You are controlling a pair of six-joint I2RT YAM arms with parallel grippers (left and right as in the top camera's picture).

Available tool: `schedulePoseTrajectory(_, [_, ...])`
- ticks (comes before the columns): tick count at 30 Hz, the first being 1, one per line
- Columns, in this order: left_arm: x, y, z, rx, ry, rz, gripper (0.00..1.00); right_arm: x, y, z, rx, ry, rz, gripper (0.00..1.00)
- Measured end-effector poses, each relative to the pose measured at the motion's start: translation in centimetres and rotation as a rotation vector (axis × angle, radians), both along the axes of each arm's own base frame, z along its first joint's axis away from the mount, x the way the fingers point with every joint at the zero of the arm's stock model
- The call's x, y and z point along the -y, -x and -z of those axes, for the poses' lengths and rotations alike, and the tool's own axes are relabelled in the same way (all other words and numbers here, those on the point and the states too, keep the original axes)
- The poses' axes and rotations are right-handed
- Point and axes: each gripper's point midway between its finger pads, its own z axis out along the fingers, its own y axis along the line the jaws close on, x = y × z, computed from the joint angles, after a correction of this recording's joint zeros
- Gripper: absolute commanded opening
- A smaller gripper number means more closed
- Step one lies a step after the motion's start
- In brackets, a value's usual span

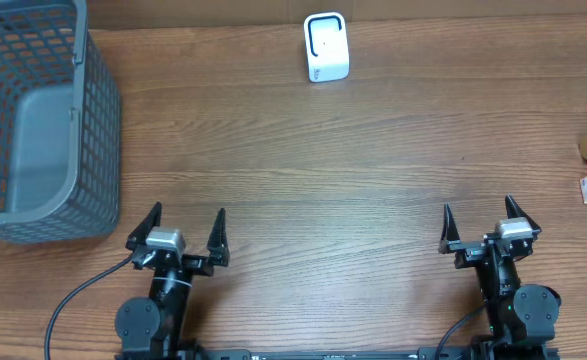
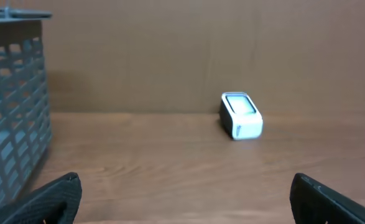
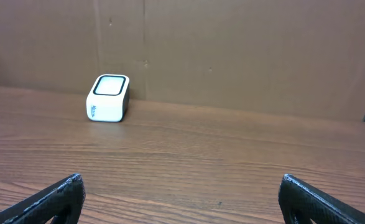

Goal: Scan the item barcode

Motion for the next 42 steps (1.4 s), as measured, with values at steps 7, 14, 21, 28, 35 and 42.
schedulePoseTrajectory(7, [-0.4,-0.7,2.0,0.004,0.047,-0.023,1.00,0.0,0.0,0.0,0.000,0.000,-0.001,1.00])
schedulePoseTrajectory(14, [-1.2,-0.8,3.2,-0.033,0.064,-0.066,1.00,0.0,0.0,0.0,0.000,0.000,-0.001,1.00])
schedulePoseTrajectory(21, [-2.0,-0.8,4.8,-0.095,0.060,-0.118,1.00,0.0,0.0,0.0,0.000,0.000,-0.002,1.00])
schedulePoseTrajectory(28, [-2.5,-0.8,4.9,-0.095,0.028,-0.144,1.00,0.0,0.0,0.0,0.000,0.000,-0.001,1.00])
schedulePoseTrajectory(35, [-2.6,-0.8,4.9,-0.093,-0.018,-0.149,1.00,0.0,0.0,0.0,0.000,0.000,-0.001,1.00])
schedulePoseTrajectory(42, [-2.6,-0.8,4.9,-0.093,-0.025,-0.149,1.00,0.0,0.0,0.0,0.000,0.000,-0.001,1.00])
